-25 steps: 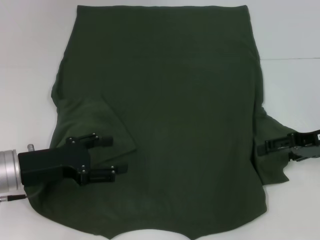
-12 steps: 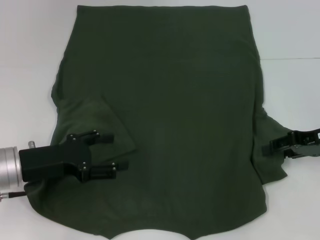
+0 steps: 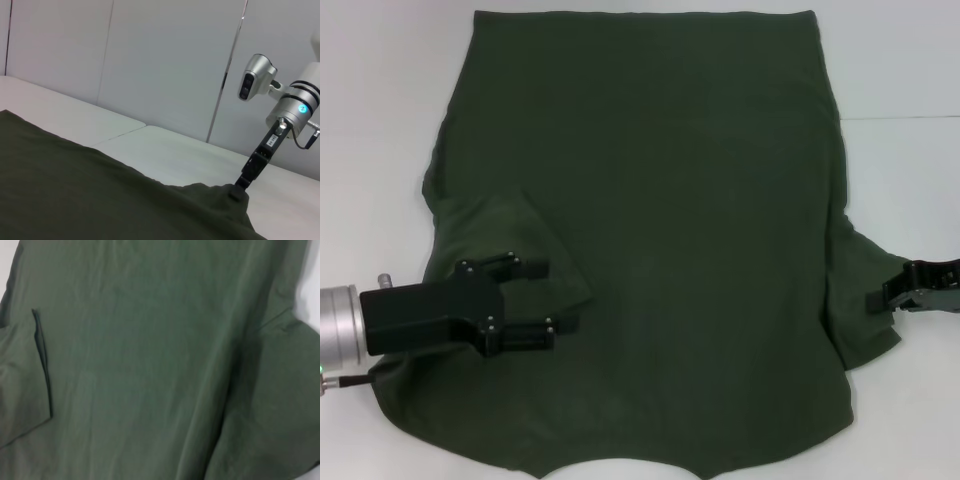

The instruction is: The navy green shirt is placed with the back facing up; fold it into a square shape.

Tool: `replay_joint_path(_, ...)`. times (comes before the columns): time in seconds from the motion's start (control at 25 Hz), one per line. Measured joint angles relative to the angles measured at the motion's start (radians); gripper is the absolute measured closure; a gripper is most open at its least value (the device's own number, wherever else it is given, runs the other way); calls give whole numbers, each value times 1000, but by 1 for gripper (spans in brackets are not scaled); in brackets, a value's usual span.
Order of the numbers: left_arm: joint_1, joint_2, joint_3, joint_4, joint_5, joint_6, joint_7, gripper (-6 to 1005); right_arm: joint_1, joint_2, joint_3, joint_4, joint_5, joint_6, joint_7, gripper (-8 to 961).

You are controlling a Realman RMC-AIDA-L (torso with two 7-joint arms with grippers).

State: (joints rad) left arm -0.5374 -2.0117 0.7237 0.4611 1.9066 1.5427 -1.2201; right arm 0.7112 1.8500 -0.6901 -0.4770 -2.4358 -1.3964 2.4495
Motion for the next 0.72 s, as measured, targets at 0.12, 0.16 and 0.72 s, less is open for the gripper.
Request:
replay_joint_path(0.12,-3,-1,0,0,0,-4,0,142,4,0,0,0,1,-5,-4,848)
replay_joint_path(0.16,-5,-1,0,1,0,-4,0,143,5,0,0,0,1,-5,-4,880)
replay_joint_path(0.72,-13,-1,-6,2,-1,-4,-5,147,10,-70,14,-56,3,-76,0,938)
